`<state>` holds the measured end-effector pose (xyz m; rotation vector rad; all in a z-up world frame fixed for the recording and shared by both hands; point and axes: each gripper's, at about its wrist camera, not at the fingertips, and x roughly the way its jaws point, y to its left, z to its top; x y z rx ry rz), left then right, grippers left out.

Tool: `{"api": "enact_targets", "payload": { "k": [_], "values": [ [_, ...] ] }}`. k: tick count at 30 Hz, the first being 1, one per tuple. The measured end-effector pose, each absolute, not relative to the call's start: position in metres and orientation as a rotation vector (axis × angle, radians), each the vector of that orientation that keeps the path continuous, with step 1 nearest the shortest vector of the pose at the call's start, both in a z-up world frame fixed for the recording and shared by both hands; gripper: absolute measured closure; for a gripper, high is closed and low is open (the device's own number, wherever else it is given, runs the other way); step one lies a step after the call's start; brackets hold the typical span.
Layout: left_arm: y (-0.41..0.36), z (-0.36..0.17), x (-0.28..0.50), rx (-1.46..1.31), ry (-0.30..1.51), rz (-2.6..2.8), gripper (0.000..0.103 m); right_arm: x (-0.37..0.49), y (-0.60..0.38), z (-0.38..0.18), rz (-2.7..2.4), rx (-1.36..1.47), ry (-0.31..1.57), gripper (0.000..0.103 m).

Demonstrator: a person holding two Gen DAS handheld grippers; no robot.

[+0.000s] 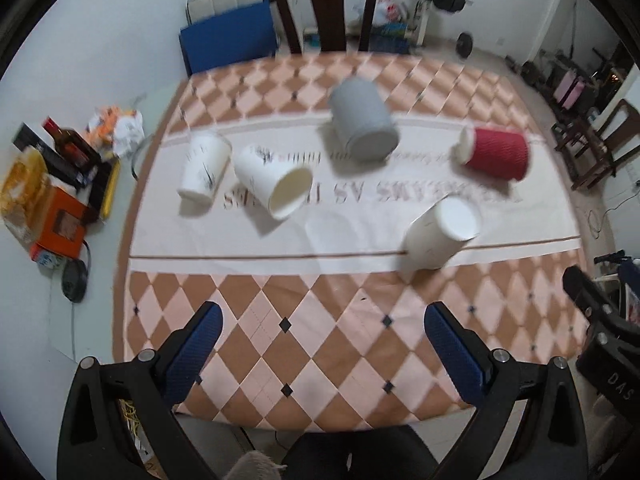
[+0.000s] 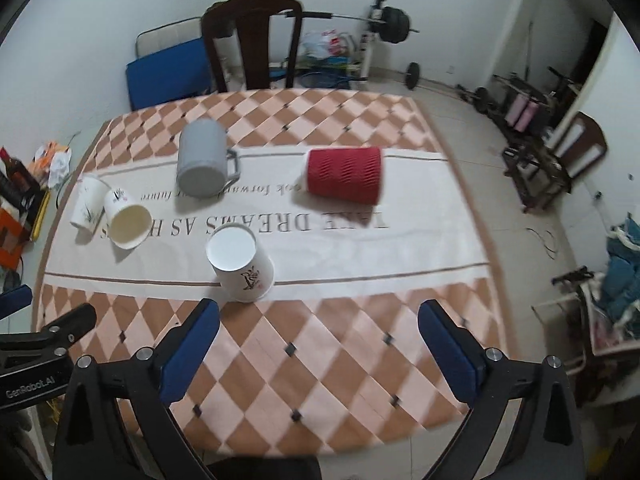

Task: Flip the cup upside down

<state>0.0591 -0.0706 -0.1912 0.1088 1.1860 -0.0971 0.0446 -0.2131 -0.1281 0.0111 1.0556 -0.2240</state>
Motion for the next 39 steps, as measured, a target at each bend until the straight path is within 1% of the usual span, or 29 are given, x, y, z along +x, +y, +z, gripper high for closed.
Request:
{"api": "enact_targets", "payload": {
  "k": [3,10,19,26,39],
  "values": [
    [-0.073,-0.151,0.043,0.096,1.138,-0.121,0.0,0.025,-0.213,-0.09,-0.235,0.018,1.049,0.002],
    [-0.067,-0.084,0.014,0.101,1.063,-0.113,0.0,-0.016,-0.206,-0.013,-0.268,0.002,1.009,0.002],
    [-0.051,-0.037,-0.012,0.062,1.041,-0.119,0.0,-0.053,-0.203,0.057,-0.263,0.025,0.98,0.002],
    [-0.049,-0.022,-0.024,0.057,1.037,-0.107,0.0,-0.068,-0.197,0.085,-0.258,0.016,0.955,0.002],
    [-0.052,-0.019,-0.033,0.071,1.046,-0.084,0.0,-0.069,-0.193,0.094,-0.258,0.001,0.957,0.002]
  ]
}}
